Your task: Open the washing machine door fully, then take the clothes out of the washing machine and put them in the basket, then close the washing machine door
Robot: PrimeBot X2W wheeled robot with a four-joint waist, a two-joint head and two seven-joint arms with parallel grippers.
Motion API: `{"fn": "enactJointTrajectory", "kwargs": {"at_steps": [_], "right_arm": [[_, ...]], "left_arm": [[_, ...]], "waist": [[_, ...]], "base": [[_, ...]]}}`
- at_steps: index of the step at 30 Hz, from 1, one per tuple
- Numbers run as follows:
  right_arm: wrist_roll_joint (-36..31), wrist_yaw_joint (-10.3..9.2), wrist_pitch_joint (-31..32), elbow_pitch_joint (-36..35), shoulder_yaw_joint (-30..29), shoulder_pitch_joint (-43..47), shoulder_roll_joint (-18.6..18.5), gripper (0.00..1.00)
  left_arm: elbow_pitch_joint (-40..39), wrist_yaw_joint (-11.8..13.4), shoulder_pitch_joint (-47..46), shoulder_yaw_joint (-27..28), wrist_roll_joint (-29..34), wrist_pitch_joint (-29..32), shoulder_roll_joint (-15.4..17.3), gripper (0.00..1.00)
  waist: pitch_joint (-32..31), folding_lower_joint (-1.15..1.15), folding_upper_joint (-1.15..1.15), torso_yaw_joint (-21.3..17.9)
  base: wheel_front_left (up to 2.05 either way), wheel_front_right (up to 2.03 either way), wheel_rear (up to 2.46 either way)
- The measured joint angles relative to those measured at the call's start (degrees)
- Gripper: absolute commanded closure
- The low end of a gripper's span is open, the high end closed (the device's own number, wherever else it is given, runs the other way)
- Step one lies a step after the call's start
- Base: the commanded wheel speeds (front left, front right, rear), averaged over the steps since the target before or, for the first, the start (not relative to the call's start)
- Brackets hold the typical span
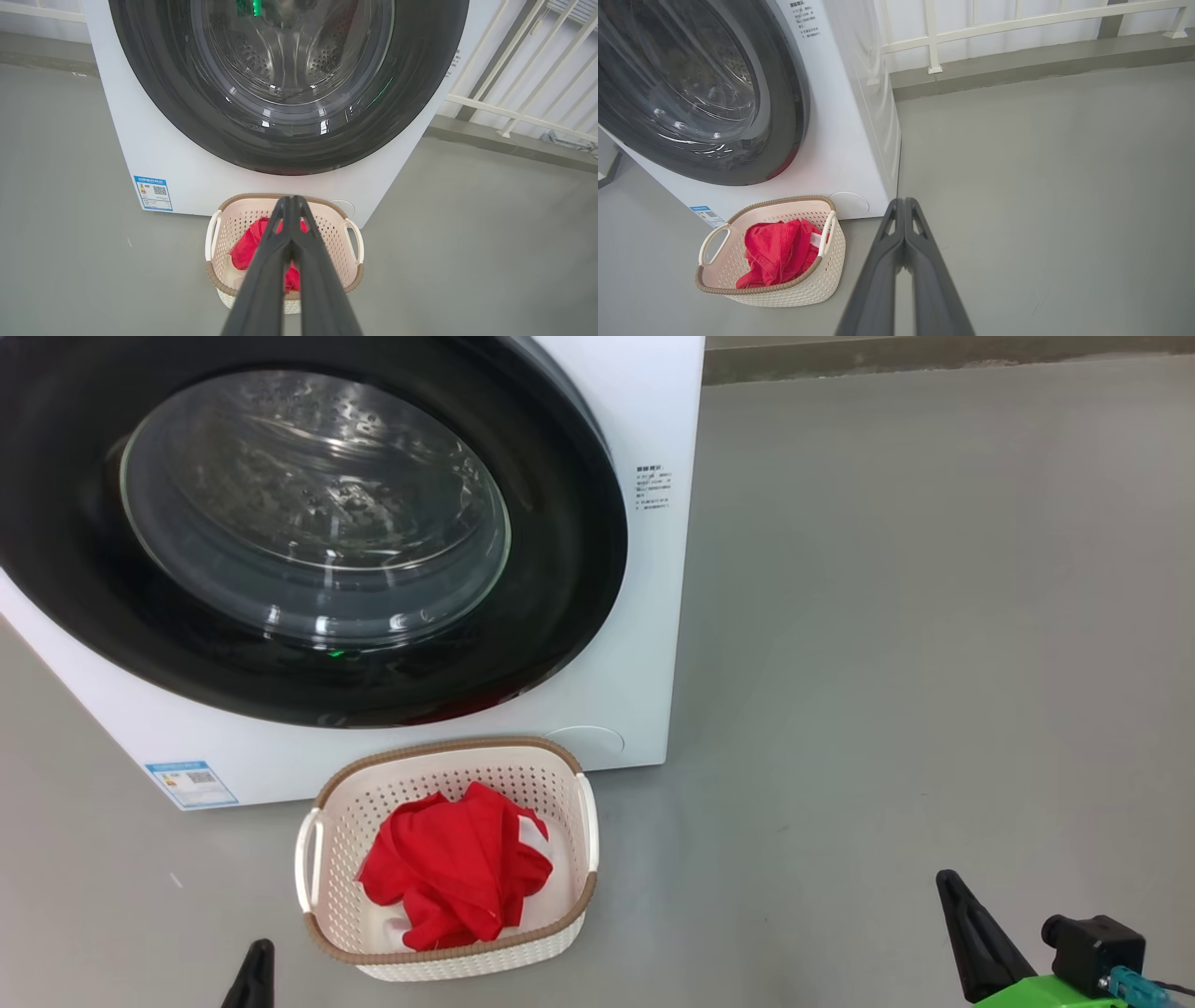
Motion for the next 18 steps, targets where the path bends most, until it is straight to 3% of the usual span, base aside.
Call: {"fn": "enactJointTrajectory", "kwargs": {"at_steps": [18], "right_arm": [[10.51,0.0,2.92,-0.85,-0.92,-0.08,0.16,1.0]], "left_arm": [[0.02,0.0,-0.31,0.04,-10.35,2.96,-0.48,1.0]], "waist": [[-0.09,-0.04,0.0,0.65]], "base": [[0.0,0.0,0.0]]}}
